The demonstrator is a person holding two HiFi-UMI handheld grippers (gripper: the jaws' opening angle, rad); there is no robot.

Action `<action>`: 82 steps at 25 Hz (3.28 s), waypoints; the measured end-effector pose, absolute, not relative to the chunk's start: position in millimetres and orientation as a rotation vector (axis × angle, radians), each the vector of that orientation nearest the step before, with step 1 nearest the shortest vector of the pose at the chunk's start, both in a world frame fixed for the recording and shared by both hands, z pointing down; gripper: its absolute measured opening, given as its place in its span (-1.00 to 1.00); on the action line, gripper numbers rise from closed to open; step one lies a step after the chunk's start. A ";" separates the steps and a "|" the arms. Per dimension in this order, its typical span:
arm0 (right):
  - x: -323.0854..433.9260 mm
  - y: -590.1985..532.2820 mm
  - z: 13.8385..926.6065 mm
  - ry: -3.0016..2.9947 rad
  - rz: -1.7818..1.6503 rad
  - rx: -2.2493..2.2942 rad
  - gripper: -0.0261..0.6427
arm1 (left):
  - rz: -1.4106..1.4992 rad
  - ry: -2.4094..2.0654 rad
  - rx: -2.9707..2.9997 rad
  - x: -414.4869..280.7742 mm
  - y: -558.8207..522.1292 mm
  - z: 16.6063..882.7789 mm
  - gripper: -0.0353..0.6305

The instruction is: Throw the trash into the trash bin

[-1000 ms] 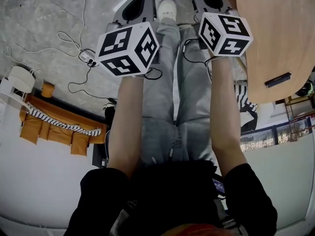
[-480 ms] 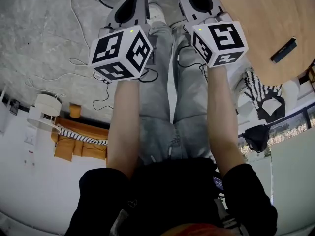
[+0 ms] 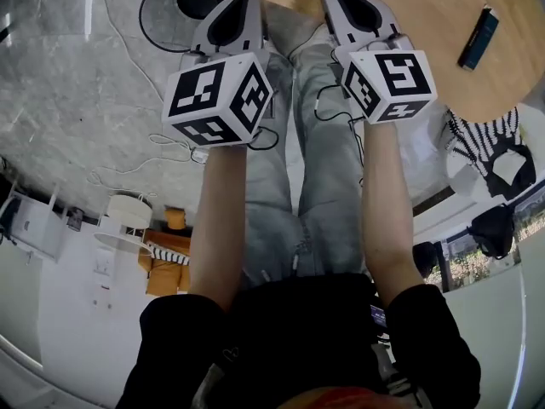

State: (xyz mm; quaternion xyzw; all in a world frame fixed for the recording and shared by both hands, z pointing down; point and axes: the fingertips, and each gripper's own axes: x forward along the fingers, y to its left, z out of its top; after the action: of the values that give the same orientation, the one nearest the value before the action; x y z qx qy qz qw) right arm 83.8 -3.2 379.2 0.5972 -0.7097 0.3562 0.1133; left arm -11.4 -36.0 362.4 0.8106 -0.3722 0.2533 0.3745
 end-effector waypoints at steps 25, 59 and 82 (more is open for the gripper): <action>341.5 191.8 382.7 -1.519 1.123 2.396 -0.87 | 0.913 -0.449 2.318 247.5 107.0 363.0 -0.88; 372.6 213.3 445.5 -1.251 1.092 2.115 -0.34 | 0.910 -0.555 2.248 211.5 86.4 376.9 -0.88; 80.2 24.9 411.0 -1.889 0.962 1.603 -0.35 | 0.590 -1.162 1.901 -77.9 14.9 365.8 -0.88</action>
State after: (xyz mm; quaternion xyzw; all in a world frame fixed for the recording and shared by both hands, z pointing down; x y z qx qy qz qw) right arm 80.2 24.9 411.0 0.5857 -0.6899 0.3516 0.2396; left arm -77.9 14.9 365.8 0.7536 -0.4608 0.2340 0.4063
